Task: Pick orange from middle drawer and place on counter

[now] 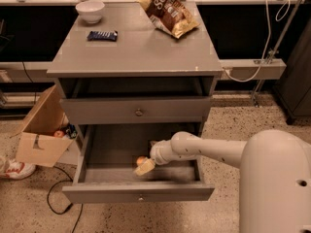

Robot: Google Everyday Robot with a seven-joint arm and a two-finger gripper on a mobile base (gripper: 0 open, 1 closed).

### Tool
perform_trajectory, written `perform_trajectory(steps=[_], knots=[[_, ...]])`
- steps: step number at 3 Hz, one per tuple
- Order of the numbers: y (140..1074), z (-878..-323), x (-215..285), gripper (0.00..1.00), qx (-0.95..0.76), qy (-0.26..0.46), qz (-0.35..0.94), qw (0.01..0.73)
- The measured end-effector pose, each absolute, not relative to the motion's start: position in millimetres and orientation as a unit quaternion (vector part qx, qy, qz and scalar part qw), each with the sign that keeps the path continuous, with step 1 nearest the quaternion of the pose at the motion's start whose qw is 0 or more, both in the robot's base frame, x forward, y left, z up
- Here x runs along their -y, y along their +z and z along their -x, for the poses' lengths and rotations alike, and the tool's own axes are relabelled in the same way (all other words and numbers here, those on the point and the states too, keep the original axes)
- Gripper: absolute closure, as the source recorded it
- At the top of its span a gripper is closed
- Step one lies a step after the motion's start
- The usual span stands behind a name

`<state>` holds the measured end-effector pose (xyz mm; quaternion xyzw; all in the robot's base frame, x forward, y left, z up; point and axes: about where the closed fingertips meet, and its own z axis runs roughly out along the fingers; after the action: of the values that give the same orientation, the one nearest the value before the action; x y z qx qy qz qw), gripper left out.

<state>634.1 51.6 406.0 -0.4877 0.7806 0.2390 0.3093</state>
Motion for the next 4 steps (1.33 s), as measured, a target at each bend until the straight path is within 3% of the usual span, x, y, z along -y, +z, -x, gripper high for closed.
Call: perform_trajectory(steps=[1, 4], knots=[[390, -633, -65, 0.02, -0.786, 0.227, 0.492, 0.297], [378, -622, -63, 0.71, -0.780, 0.234, 0.502, 0.292]])
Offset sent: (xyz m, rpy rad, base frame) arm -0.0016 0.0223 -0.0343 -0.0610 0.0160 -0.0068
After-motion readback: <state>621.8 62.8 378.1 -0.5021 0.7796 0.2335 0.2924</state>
